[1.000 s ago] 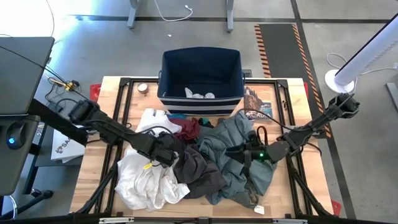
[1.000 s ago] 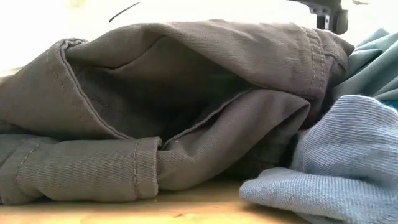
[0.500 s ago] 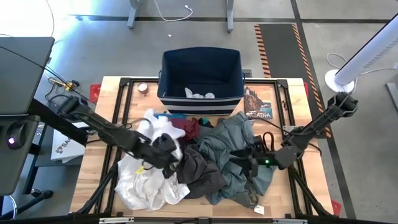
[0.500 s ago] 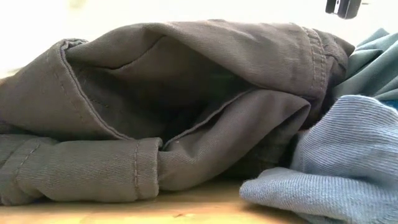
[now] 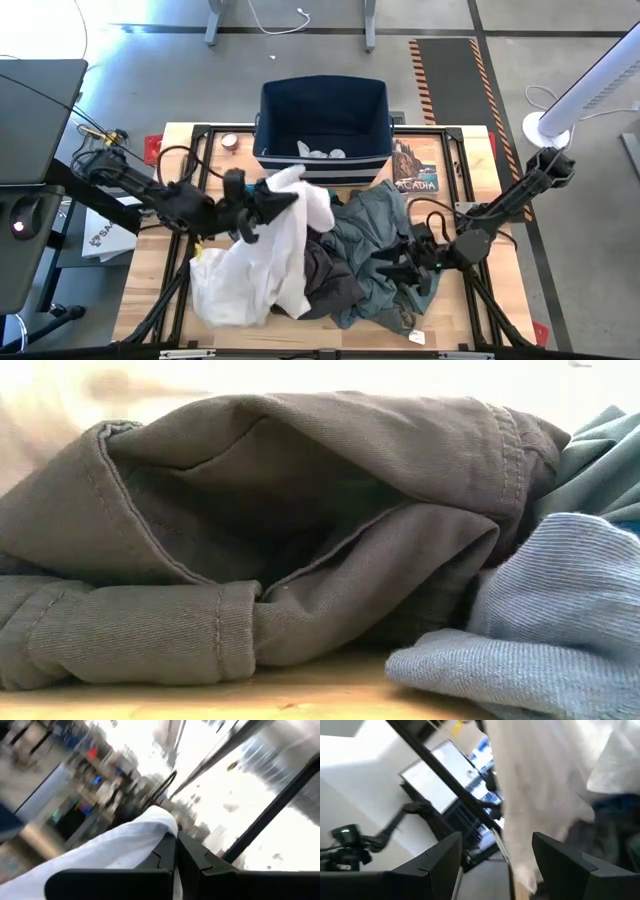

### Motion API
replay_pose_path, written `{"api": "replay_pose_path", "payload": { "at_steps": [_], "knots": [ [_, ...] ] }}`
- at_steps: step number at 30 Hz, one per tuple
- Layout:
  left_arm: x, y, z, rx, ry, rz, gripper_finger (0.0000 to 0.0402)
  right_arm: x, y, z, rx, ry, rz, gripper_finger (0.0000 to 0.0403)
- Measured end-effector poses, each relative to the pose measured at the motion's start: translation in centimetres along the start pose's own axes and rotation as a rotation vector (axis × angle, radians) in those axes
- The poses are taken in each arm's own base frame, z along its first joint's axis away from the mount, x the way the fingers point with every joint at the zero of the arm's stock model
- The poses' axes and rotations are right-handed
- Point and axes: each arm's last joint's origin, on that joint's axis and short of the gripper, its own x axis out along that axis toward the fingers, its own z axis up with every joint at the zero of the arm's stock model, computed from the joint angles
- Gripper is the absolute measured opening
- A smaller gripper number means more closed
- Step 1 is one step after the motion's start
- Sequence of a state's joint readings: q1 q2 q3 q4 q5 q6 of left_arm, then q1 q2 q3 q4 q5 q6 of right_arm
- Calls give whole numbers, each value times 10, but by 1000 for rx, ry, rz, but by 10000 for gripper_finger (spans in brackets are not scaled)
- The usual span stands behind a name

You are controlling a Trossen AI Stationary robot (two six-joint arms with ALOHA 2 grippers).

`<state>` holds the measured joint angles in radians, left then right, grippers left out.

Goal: Sort clothes
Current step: Put the white polo into the blue laundry bin

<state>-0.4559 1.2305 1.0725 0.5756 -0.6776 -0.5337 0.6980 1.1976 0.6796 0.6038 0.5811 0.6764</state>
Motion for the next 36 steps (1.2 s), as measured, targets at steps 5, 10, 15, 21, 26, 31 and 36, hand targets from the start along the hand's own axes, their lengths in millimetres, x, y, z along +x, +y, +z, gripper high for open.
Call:
{"api": "replay_pose_path", "payload": {
  "at_steps": [5,10,15,21,26,31,36],
  "knots": [
    [3,-3,5,-22,-84,-29,1,1,0,8,-98,-102,-49,240],
    [5,0,7,-61,-93,-22,0,15,1,20,-158,-169,-127,240],
    [8,4,10,-86,-109,-10,0,55,10,28,-174,-133,-137,240],
    [12,9,13,-96,-121,-6,0,103,25,28,-249,-43,-227,240],
    [15,11,15,-119,-100,-51,0,132,23,24,-274,42,-339,240],
    [15,11,15,-122,-73,-88,0,153,20,20,-279,74,-392,240],
    [13,11,17,-132,-52,-92,0,165,21,15,-285,80,-398,240]
  ]
}}
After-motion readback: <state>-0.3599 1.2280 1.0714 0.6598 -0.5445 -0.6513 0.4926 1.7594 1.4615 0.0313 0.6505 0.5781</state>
